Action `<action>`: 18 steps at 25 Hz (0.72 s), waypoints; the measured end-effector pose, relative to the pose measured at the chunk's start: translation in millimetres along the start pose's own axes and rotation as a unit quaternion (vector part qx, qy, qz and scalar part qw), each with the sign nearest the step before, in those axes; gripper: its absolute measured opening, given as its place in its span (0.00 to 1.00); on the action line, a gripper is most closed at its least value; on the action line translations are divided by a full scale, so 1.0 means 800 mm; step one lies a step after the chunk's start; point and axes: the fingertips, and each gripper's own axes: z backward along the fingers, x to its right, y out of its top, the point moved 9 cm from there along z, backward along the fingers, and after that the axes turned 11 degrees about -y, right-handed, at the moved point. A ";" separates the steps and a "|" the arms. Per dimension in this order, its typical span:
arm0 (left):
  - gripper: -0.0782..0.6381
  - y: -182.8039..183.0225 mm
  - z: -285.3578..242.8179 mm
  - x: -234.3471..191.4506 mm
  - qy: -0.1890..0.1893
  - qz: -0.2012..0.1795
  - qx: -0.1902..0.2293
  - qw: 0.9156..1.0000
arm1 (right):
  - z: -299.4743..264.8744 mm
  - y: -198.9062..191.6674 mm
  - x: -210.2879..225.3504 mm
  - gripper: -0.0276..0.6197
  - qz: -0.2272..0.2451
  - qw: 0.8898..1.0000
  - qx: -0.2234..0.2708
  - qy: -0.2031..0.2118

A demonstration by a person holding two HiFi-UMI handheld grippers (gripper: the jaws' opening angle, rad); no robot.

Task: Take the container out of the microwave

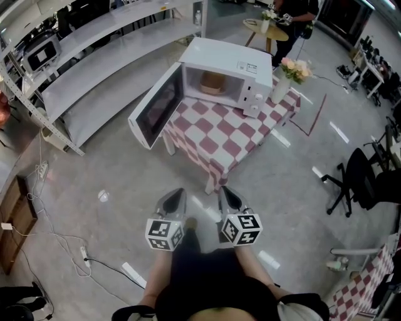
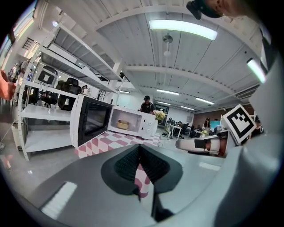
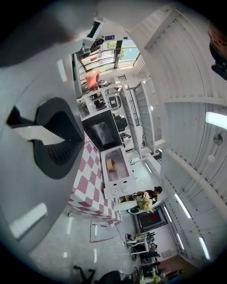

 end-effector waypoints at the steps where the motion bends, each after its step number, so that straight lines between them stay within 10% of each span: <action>1: 0.12 0.004 -0.003 -0.007 -0.003 -0.002 0.001 1.000 | -0.006 0.002 -0.002 0.05 -0.001 1.000 0.002 -0.003; 18: 0.12 0.038 -0.051 -0.092 -0.051 -0.009 -0.002 0.999 | -0.078 0.021 -0.025 0.04 -0.010 0.999 0.016 -0.051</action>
